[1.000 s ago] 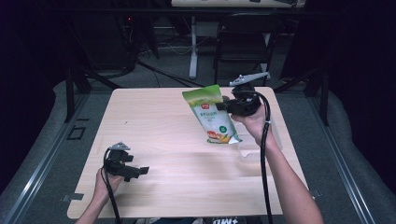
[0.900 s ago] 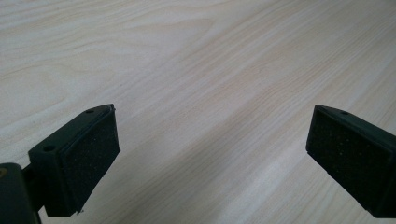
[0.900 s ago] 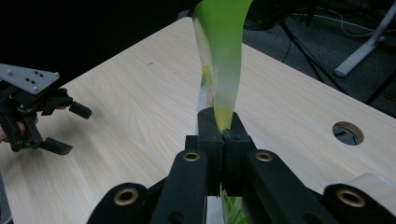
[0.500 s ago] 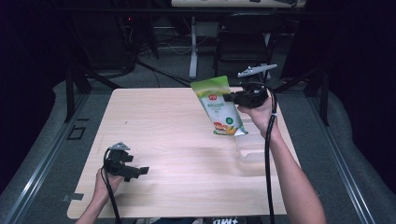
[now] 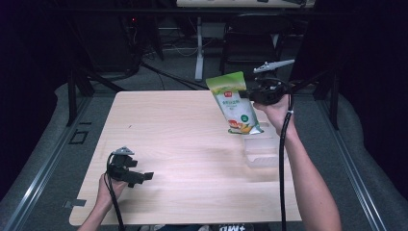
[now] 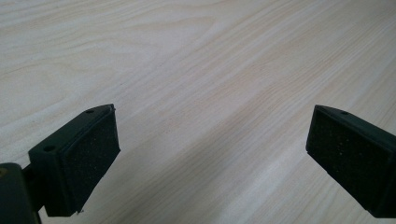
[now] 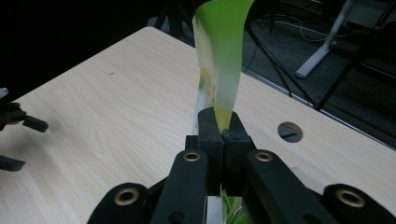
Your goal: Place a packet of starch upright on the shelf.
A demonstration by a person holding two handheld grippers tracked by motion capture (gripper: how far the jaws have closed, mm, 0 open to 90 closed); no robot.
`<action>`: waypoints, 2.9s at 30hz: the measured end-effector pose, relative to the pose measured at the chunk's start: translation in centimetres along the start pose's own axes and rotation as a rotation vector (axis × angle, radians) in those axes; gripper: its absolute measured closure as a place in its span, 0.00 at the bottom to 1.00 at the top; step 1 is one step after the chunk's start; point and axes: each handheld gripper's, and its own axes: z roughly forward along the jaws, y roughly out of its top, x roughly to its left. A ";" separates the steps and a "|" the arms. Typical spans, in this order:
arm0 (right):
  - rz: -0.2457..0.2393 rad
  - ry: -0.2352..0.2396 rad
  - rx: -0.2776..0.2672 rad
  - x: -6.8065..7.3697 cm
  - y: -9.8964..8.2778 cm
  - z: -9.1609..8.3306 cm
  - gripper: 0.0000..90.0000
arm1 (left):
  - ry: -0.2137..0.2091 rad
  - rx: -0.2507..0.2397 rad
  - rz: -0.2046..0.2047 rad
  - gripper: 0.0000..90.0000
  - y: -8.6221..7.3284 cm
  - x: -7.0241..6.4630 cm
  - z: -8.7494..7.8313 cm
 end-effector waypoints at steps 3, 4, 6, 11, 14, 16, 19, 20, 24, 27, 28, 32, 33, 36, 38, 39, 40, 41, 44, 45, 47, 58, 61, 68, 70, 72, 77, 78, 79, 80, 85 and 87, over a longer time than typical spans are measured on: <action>0.005 -0.013 -0.004 -0.5 0.2 -0.2 0.99 | 0.000 0.000 -0.003 0.03 0.0 0.0 0.0; 0.011 -0.007 -0.005 -0.8 0.2 -0.3 0.99 | 0.002 -0.003 -0.002 0.03 0.0 0.0 0.0; 0.013 -0.025 -0.004 -1.2 0.3 -0.4 0.99 | 0.001 -0.004 -0.003 0.03 0.0 0.0 0.0; 0.023 -0.048 -0.004 -2.2 0.3 -0.5 0.99 | -0.002 -0.003 -0.002 0.03 0.0 0.0 0.0; 0.034 -0.067 -0.004 -3.1 0.1 -0.4 1.00 | -0.005 0.004 0.003 0.03 -0.1 0.0 0.1; 0.037 -0.079 0.007 -3.6 0.0 -0.3 1.00 | -0.003 0.002 0.003 0.03 -0.1 0.0 0.1; 0.042 -0.086 0.012 -4.3 -0.3 0.0 1.00 | -0.005 0.001 0.002 0.03 0.0 0.1 0.1; 0.035 -0.086 0.018 -4.6 -0.3 0.0 1.00 | -0.005 0.002 0.001 0.03 0.0 0.1 0.1; 0.037 -0.096 0.013 -5.5 -0.6 0.3 1.00 | -0.005 0.001 0.002 0.03 -0.1 0.1 0.1; 0.033 -0.104 0.013 -5.9 -0.6 0.4 1.00 | -0.007 0.003 0.002 0.03 -0.1 0.1 0.1; 0.028 -0.108 0.013 -6.1 -0.7 0.6 1.00 | -0.008 0.003 0.002 0.03 -0.1 0.1 0.1; 0.016 -0.118 0.022 -6.7 -0.8 1.2 1.00 | -0.004 0.001 0.002 0.03 -0.1 0.1 0.1; 0.012 -0.117 0.026 -6.9 -0.9 1.4 1.00 | -0.005 0.000 0.003 0.03 -0.1 0.1 0.1; 0.003 -0.117 0.039 -7.3 -1.0 2.0 1.00 | -0.004 0.002 0.003 0.03 -0.1 0.1 0.1; 0.004 -0.131 0.045 -7.5 -1.1 2.3 1.00 | -0.008 0.003 0.003 0.03 -0.1 0.1 0.1; 0.002 -0.123 0.052 -7.7 -1.2 2.6 1.00 | -0.012 0.005 0.005 0.03 -0.1 0.1 0.1; -0.001 -0.129 0.059 -7.8 -1.3 2.8 1.00 | -0.010 0.003 0.004 0.03 -0.1 0.1 0.1; -0.002 -0.131 0.060 -7.9 -1.3 3.0 1.00 | -0.010 0.003 0.005 0.03 -0.1 0.1 0.1; -0.005 -0.133 0.073 -8.2 -1.6 3.6 1.00 | -0.013 0.005 0.005 0.03 -0.1 0.1 0.1; -0.016 -0.133 0.073 -8.2 -1.8 3.8 1.00 | -0.012 0.005 0.003 0.03 -0.1 0.1 0.1; -0.012 -0.127 0.080 -8.3 -1.9 4.1 1.00 | -0.009 0.006 0.006 0.03 -0.1 0.1 0.1; -0.038 -0.135 0.090 -8.8 -2.9 5.4 0.99 | -0.015 0.002 0.005 0.02 -0.1 0.1 0.1; -0.044 -0.148 0.113 -9.1 -3.4 5.9 0.99 | -0.013 -0.001 0.004 0.02 -0.1 0.1 0.0; -0.042 -0.170 0.113 -9.6 -4.1 5.8 0.99 | -0.010 0.004 0.006 0.02 -0.1 0.1 0.1; -0.039 -0.177 0.113 -9.6 -4.2 5.7 0.99 | -0.012 -0.002 0.006 0.02 -0.1 0.1 0.0; -0.035 -0.194 0.118 -9.6 -4.4 5.7 0.99 | -0.012 -0.005 0.003 0.02 -0.1 0.1 0.0; -0.015 -0.224 0.120 -9.8 -4.9 5.5 0.99 | -0.010 0.000 0.005 0.02 -0.1 0.1 0.0; -0.013 -0.232 0.121 -9.9 -5.0 5.5 0.99 | -0.011 -0.001 0.006 0.02 -0.1 0.1 0.0; -0.010 -0.235 0.121 -10.0 -5.1 5.5 0.99 | -0.011 -0.002 0.006 0.02 -0.1 0.1 0.0; 0.002 -0.239 0.117 -10.1 -5.3 5.5 0.99 | -0.012 -0.004 0.003 0.02 -0.1 0.1 0.0; 0.015 -0.270 0.117 -10.2 -6.0 5.5 0.99 | -0.014 -0.004 0.005 0.02 0.0 0.0 0.0; 0.016 -0.268 0.118 -10.3 -6.1 5.5 0.99 | -0.014 -0.004 0.006 0.02 0.0 0.0 0.0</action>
